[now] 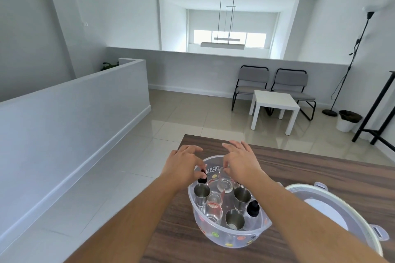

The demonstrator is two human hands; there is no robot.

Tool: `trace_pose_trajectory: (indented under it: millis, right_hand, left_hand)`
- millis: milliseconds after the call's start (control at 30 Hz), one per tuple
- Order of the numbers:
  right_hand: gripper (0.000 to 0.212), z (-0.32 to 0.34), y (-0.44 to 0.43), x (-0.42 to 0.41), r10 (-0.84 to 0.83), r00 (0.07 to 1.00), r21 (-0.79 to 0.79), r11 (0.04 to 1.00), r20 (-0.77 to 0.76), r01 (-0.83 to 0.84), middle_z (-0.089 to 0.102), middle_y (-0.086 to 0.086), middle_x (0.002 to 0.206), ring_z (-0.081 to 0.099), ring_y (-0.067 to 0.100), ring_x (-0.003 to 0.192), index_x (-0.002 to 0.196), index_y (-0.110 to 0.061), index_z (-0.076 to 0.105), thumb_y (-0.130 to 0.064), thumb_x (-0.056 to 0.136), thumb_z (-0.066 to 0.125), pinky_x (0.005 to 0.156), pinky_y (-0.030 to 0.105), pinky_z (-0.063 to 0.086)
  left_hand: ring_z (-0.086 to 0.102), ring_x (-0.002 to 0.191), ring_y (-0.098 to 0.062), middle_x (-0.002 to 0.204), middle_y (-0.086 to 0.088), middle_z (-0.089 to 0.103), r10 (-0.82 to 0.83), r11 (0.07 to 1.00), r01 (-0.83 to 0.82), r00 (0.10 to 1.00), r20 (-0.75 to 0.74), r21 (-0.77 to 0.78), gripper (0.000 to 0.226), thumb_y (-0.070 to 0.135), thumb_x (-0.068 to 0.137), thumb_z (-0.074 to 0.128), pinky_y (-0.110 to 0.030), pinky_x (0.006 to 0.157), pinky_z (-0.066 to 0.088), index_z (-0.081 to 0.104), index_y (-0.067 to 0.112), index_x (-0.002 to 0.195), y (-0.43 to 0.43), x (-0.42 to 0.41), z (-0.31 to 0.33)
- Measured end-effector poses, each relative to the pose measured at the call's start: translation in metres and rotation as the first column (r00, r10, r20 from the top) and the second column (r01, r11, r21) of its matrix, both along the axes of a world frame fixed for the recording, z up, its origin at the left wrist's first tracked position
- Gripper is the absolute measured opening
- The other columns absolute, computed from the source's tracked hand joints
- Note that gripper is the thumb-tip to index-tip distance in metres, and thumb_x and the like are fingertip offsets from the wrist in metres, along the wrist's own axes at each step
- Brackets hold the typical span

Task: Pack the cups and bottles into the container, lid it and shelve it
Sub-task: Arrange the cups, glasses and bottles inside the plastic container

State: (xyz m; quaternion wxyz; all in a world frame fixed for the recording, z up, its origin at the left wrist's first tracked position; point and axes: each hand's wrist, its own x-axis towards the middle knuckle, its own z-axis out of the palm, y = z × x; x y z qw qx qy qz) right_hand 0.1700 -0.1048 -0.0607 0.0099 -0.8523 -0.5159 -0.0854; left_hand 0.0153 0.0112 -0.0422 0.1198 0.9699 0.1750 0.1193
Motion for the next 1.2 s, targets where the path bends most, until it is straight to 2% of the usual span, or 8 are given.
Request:
trace_pose_trajectory:
  millis: [167, 333, 533, 767, 900, 1067, 1133, 1200]
  right_hand:
    - [0.015, 0.013, -0.01, -0.002, 0.112, 0.982, 0.084, 0.991, -0.15, -0.1, 0.027, -0.003, 0.156, 0.013, 0.018, 0.145, 0.094, -0.036, 0.07, -0.039, 0.079, 0.065, 0.117, 0.042, 0.008]
    - [0.026, 0.016, -0.01, -0.013, 0.183, 0.932, -0.035, 0.978, -0.313, -0.204, 0.017, -0.004, 0.159, 0.005, 0.016, 0.146, 0.103, -0.038, 0.069, -0.042, 0.078, 0.067, 0.116, 0.045, 0.009]
    - [0.011, 0.004, -0.001, -0.022, 0.176, 0.965, -0.001, 0.984, -0.195, -0.179, 0.021, -0.005, 0.158, 0.007, 0.015, 0.146, 0.087, -0.03, 0.073, -0.037, 0.081, 0.067, 0.117, 0.04, 0.005]
    - [0.012, -0.003, 0.011, -0.022, 0.081, 0.992, 0.065, 0.995, -0.096, -0.075, 0.024, -0.002, 0.157, 0.01, 0.018, 0.146, 0.087, -0.03, 0.073, -0.036, 0.083, 0.064, 0.117, 0.041, 0.005]
    - [0.013, -0.005, 0.019, -0.023, -0.015, 0.996, 0.079, 0.997, -0.093, 0.022, 0.03, -0.001, 0.155, 0.016, 0.018, 0.144, 0.088, -0.028, 0.072, -0.038, 0.084, 0.064, 0.117, 0.041, 0.008]
    - [0.014, 0.015, 0.003, -0.022, -0.028, 0.987, 0.11, 0.993, -0.161, 0.046, 0.034, -0.002, 0.152, 0.022, 0.019, 0.141, 0.085, -0.028, 0.071, -0.04, 0.081, 0.065, 0.115, 0.041, 0.013]
    - [0.012, 0.029, -0.014, -0.021, -0.031, 0.986, 0.106, 0.993, -0.162, 0.049, 0.045, -0.005, 0.144, 0.033, 0.018, 0.133, 0.078, -0.029, 0.07, -0.04, 0.08, 0.065, 0.112, 0.04, 0.02]
    - [0.016, 0.04, -0.033, -0.023, -0.041, 0.987, 0.084, 0.995, -0.156, 0.054, 0.057, -0.008, 0.122, 0.044, 0.015, 0.118, 0.071, -0.029, 0.069, -0.044, 0.077, 0.067, 0.104, 0.037, 0.027]
  left_hand:
    - [0.029, 0.133, -0.013, 0.144, 0.009, 0.038, 0.001, 1.0, -0.001, 1.0, -0.027, -0.002, 0.021, 0.043, 0.082, 0.063, -0.041, 0.107, 0.026, 0.069, 0.034, 0.1, -0.001, -0.002, 0.001]
    - [0.032, 0.131, -0.013, 0.143, 0.009, 0.04, 0.015, 1.0, -0.015, 1.0, -0.001, 0.003, 0.02, 0.041, 0.082, 0.063, -0.041, 0.107, 0.028, 0.069, 0.034, 0.1, -0.002, -0.003, -0.002]
    - [0.033, 0.129, -0.011, 0.14, 0.011, 0.043, 0.002, 1.0, -0.002, 0.999, 0.042, -0.004, 0.016, 0.041, 0.079, 0.068, -0.04, 0.106, 0.028, 0.071, 0.034, 0.092, 0.0, -0.004, -0.006]
    - [0.032, 0.128, -0.009, 0.139, 0.013, 0.044, -0.014, 1.0, 0.016, 0.997, 0.075, -0.027, 0.013, 0.041, 0.076, 0.07, -0.039, 0.104, 0.028, 0.072, 0.035, 0.087, 0.002, -0.007, -0.013]
    - [0.031, 0.129, -0.009, 0.139, 0.013, 0.044, -0.042, 0.997, 0.048, 0.995, 0.094, -0.062, 0.014, 0.04, 0.075, 0.071, -0.038, 0.105, 0.026, 0.072, 0.036, 0.089, 0.001, -0.008, -0.014]
    - [0.029, 0.13, -0.008, 0.14, 0.013, 0.043, -0.077, 0.993, 0.085, 0.992, 0.098, -0.077, 0.018, 0.04, 0.075, 0.071, -0.037, 0.106, 0.024, 0.072, 0.035, 0.092, -0.007, -0.004, -0.011]
    - [0.029, 0.131, -0.008, 0.14, 0.013, 0.042, -0.09, 0.992, 0.098, 0.992, 0.094, -0.084, 0.017, 0.038, 0.076, 0.071, -0.038, 0.106, 0.024, 0.072, 0.034, 0.093, -0.012, 0.0, -0.01]
    - [0.029, 0.131, -0.009, 0.141, 0.012, 0.042, -0.108, 0.99, 0.116, 0.99, 0.095, -0.086, 0.017, 0.036, 0.077, 0.071, -0.038, 0.106, 0.024, 0.073, 0.033, 0.094, -0.017, 0.003, -0.008]
